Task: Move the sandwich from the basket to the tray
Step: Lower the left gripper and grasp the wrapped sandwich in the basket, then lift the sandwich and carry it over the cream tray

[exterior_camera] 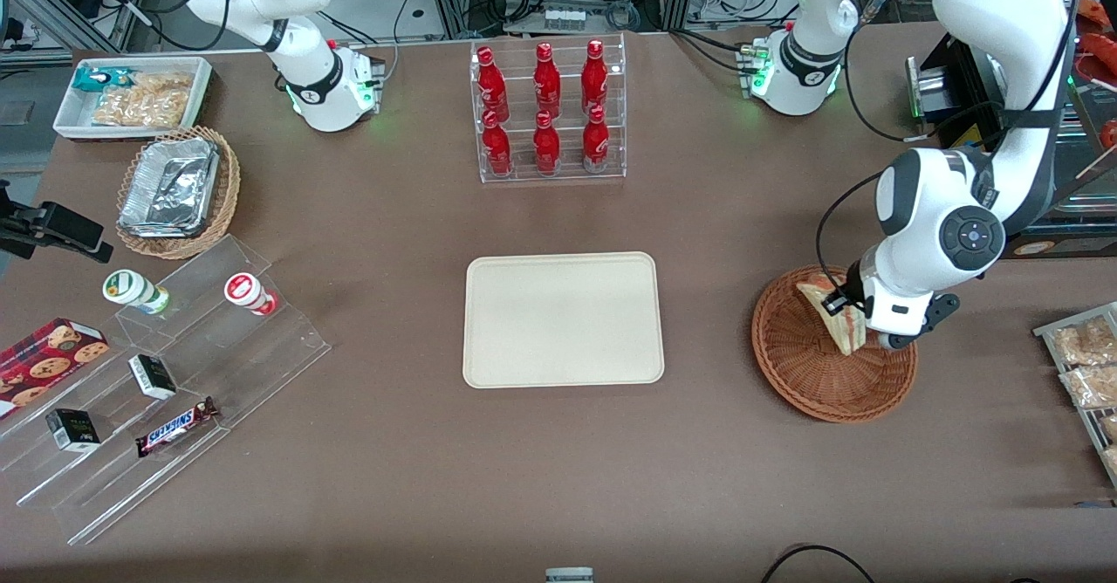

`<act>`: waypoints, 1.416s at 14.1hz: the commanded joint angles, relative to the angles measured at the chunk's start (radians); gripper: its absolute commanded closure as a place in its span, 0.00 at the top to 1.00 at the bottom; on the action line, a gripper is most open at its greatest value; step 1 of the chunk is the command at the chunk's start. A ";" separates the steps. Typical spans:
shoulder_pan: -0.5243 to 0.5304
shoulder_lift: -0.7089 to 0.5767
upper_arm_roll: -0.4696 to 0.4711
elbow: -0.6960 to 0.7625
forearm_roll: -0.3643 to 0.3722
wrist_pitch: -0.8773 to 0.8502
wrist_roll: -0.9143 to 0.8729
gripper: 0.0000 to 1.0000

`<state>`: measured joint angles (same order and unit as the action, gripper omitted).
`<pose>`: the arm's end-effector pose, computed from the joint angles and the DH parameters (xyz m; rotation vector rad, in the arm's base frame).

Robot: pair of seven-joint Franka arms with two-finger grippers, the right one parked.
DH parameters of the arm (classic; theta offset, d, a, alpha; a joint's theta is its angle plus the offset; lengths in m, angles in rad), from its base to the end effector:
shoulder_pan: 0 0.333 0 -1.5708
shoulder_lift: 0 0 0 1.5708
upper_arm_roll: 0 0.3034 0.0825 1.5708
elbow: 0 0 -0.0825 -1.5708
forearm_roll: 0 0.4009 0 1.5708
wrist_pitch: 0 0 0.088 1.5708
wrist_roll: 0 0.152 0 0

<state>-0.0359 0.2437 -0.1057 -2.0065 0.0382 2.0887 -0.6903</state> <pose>0.5742 -0.0786 0.2564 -2.9574 -0.7997 0.2208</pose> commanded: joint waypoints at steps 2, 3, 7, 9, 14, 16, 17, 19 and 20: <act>-0.148 0.051 0.004 0.133 0.029 -0.116 0.049 0.11; -0.201 0.092 0.006 0.173 0.043 -0.118 0.041 0.12; -0.349 0.170 0.004 0.245 0.040 -0.110 -0.056 0.11; -0.415 0.212 0.004 0.293 0.040 -0.110 -0.101 0.10; -0.568 0.345 0.004 0.452 0.029 -0.101 -0.268 0.08; -0.613 0.406 0.004 0.517 0.028 -0.096 -0.319 0.08; -0.634 0.436 0.004 0.553 0.028 -0.084 -0.336 0.08; -0.666 0.474 0.004 0.578 0.028 -0.041 -0.362 0.08; -0.683 0.489 0.004 0.580 0.028 0.000 -0.364 0.08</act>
<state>-0.6851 0.6816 -0.1137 -1.4834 0.0605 2.0534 -1.0290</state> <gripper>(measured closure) 0.850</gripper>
